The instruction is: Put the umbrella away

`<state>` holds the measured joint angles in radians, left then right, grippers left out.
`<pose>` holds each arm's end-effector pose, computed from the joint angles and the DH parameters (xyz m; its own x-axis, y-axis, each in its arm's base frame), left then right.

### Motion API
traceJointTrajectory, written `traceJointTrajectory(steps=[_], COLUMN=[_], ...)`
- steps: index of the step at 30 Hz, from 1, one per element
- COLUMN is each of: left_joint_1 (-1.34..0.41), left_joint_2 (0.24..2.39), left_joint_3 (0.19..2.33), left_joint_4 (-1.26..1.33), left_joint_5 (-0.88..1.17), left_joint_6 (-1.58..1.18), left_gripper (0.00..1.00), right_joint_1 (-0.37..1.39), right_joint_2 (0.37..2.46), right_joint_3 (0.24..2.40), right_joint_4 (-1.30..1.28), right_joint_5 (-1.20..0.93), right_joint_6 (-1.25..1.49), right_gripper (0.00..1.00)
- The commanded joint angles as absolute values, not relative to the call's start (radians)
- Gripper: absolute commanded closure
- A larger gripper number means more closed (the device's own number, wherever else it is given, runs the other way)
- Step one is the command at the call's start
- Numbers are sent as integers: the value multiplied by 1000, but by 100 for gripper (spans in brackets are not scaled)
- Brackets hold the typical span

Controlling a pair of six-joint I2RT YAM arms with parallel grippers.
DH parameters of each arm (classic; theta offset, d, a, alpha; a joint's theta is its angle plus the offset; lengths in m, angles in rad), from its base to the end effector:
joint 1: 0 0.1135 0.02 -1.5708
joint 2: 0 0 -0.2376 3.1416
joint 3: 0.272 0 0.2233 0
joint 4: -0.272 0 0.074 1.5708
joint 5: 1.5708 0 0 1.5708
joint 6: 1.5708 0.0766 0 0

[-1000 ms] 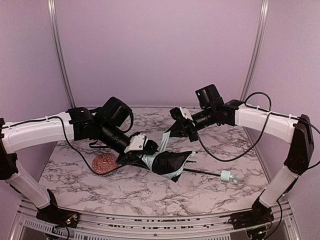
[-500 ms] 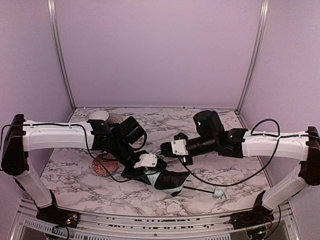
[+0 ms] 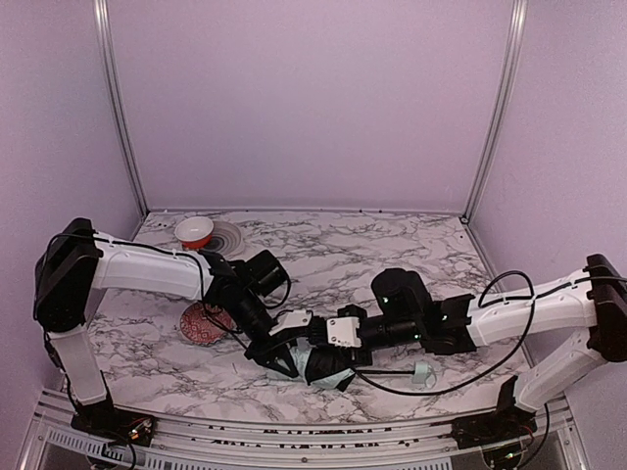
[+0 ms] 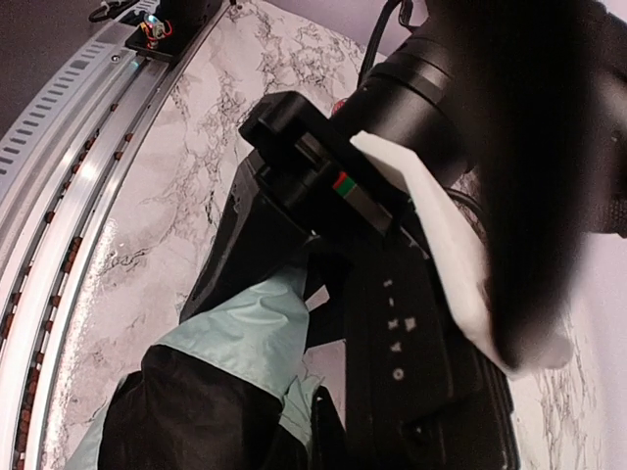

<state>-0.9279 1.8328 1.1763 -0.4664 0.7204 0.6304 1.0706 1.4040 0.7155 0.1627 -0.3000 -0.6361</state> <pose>0.1667 -0.3068 0.1406 0.0190 0.7136 -0.7003 0.9428 -0.2460 -0.2250 0.1298 0.2847 0.1836 0.3772 -0.4932 -0.7839 -0.9160 -0.0735 -0.3945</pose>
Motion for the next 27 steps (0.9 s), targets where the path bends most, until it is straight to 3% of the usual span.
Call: traceJointTrajectory(steps=[1, 14, 17, 20, 23, 27], left_joint_1=[-894, -884, -884, -884, -884, -884], left_joint_2=[1924, 2003, 1983, 1948, 1927, 1903], left_joint_3=[1161, 1187, 1143, 1079, 1039, 986], left_joint_4=[-467, -339, -259, -159, -94, -12], left_joint_5=[671, 606, 571, 521, 476, 442], left_joint_6=[526, 447, 424, 397, 367, 348], left_gripper=[100, 98, 84, 77, 59, 45], right_joint_1=[1153, 1235, 1235, 1235, 1234, 1233], right_joint_2=[1420, 1600, 1630, 1658, 1664, 1669], right_joint_3=[797, 897, 895, 870, 825, 822], right_joint_4=[372, 411, 406, 361, 352, 309], right_joint_5=[-311, -320, -341, -309, -293, -310], right_joint_6=[-613, -709, -727, -762, -786, -793], right_gripper=[100, 100, 100, 100, 100, 100])
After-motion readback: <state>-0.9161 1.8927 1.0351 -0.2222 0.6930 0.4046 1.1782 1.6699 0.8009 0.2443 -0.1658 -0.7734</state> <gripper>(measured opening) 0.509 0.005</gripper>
